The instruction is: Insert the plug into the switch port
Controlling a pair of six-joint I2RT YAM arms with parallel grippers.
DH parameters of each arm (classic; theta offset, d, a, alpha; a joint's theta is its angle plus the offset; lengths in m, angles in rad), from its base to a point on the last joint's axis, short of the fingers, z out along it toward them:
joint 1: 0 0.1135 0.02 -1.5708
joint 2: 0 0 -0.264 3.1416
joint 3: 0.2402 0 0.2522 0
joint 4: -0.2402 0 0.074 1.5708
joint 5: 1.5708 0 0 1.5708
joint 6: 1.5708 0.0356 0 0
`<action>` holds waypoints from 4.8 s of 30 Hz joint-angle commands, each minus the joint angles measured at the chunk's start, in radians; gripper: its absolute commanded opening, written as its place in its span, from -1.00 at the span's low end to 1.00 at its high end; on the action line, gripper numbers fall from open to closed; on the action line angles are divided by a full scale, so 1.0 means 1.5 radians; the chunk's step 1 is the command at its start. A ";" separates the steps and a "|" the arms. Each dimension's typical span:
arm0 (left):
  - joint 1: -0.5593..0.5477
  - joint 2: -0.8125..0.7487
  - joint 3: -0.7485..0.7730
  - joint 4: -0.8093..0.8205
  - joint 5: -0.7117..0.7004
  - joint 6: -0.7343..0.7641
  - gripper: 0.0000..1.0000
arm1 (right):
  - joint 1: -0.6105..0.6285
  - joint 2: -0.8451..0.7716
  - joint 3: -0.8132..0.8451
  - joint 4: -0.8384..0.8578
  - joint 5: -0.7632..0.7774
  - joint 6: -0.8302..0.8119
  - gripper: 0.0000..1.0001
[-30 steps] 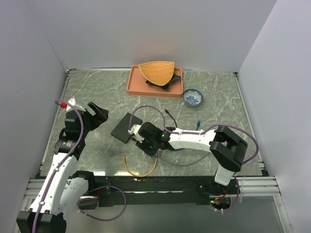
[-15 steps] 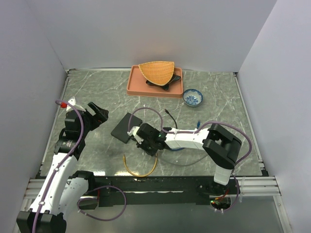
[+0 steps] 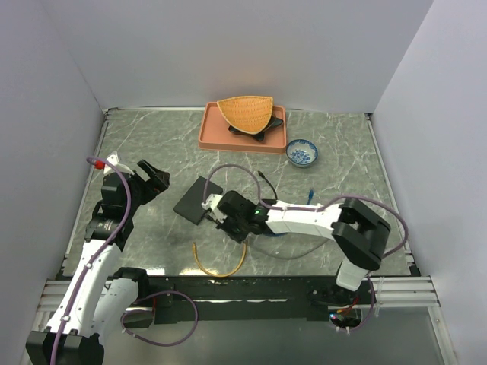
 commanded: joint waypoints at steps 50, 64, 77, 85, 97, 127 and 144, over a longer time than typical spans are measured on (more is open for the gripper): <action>-0.321 0.274 0.115 0.238 0.467 0.110 0.26 | -0.227 -0.456 -0.218 0.231 -0.339 0.075 -1.00; -0.335 0.290 0.130 0.219 0.440 0.117 -0.98 | -0.228 -0.448 -0.214 0.228 -0.334 0.073 -1.00; -0.335 0.275 0.138 0.208 0.381 0.095 -0.98 | -0.229 -0.466 -0.195 0.199 -0.285 0.082 0.71; -0.335 0.282 0.154 0.200 0.365 0.077 -0.98 | -0.203 -0.441 -0.163 0.185 -0.166 0.081 0.94; -0.335 0.297 0.164 0.174 0.355 0.078 -0.98 | -0.154 -0.366 -0.106 0.186 -0.112 0.067 0.39; -0.335 0.291 0.164 0.166 0.352 0.089 -0.98 | -0.120 -0.318 -0.100 0.200 -0.062 0.050 -0.42; -0.334 0.292 0.161 0.168 0.349 0.089 -0.98 | -0.119 -0.317 -0.113 0.209 -0.049 0.051 -0.71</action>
